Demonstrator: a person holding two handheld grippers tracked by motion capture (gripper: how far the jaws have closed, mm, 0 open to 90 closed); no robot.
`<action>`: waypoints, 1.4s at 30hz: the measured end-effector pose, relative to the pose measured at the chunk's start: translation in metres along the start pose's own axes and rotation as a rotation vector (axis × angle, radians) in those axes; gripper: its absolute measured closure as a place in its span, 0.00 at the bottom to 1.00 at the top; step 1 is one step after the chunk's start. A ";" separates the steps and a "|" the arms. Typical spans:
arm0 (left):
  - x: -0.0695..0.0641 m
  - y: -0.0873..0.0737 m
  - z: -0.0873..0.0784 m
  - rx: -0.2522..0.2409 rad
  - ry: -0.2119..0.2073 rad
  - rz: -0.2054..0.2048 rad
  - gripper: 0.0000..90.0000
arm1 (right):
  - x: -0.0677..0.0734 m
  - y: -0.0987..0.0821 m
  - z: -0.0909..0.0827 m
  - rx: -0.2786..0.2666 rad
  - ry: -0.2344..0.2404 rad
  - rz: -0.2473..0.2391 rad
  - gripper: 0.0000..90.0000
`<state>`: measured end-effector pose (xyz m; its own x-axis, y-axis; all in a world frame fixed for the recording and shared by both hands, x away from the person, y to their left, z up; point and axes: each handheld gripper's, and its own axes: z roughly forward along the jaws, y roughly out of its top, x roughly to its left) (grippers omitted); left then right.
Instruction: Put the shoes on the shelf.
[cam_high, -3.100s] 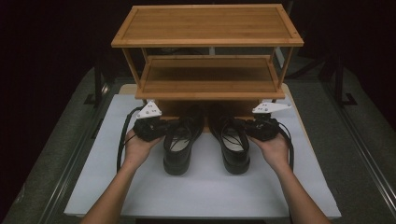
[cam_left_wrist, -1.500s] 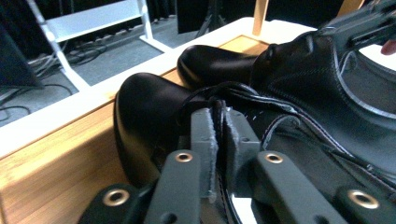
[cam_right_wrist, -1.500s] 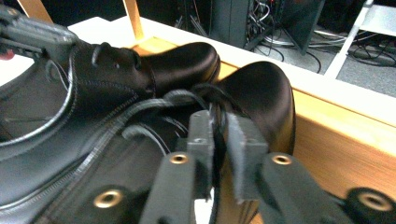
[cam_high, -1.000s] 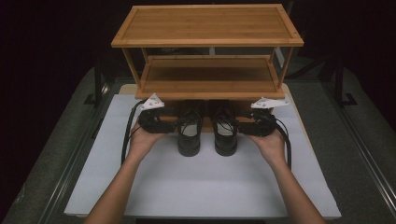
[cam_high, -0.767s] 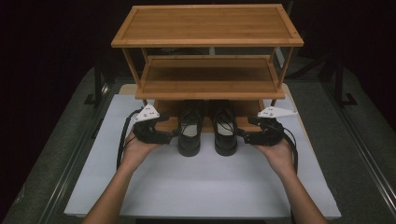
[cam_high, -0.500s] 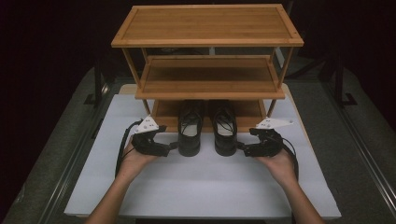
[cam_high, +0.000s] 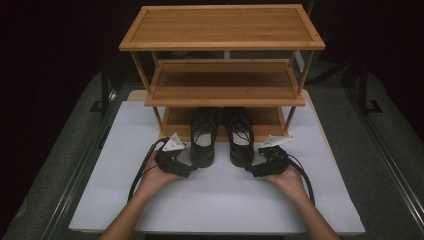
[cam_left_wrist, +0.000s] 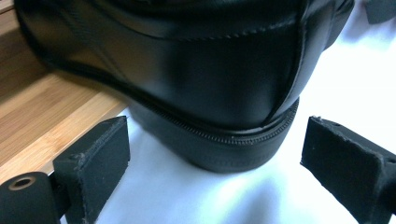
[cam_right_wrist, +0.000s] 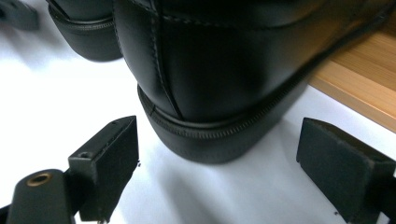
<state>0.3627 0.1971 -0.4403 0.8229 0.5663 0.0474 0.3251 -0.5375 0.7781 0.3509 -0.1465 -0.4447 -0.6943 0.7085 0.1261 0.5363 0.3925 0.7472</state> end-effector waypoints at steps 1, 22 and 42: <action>-0.001 0.000 0.003 0.008 0.004 0.011 0.08 | 0.000 0.000 0.001 -0.001 0.001 0.002 0.14; -0.017 0.009 0.028 0.042 0.027 0.037 0.14 | 0.019 0.005 0.023 -0.024 -0.033 -0.002 0.21; -0.011 0.021 0.020 -0.016 -0.005 -0.051 0.14 | 0.019 0.015 0.013 -0.069 -0.022 0.026 0.22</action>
<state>0.3699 0.1667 -0.4372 0.8075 0.5898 0.0041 0.3593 -0.4975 0.7896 0.3525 -0.1197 -0.4395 -0.6698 0.7307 0.1323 0.5187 0.3329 0.7875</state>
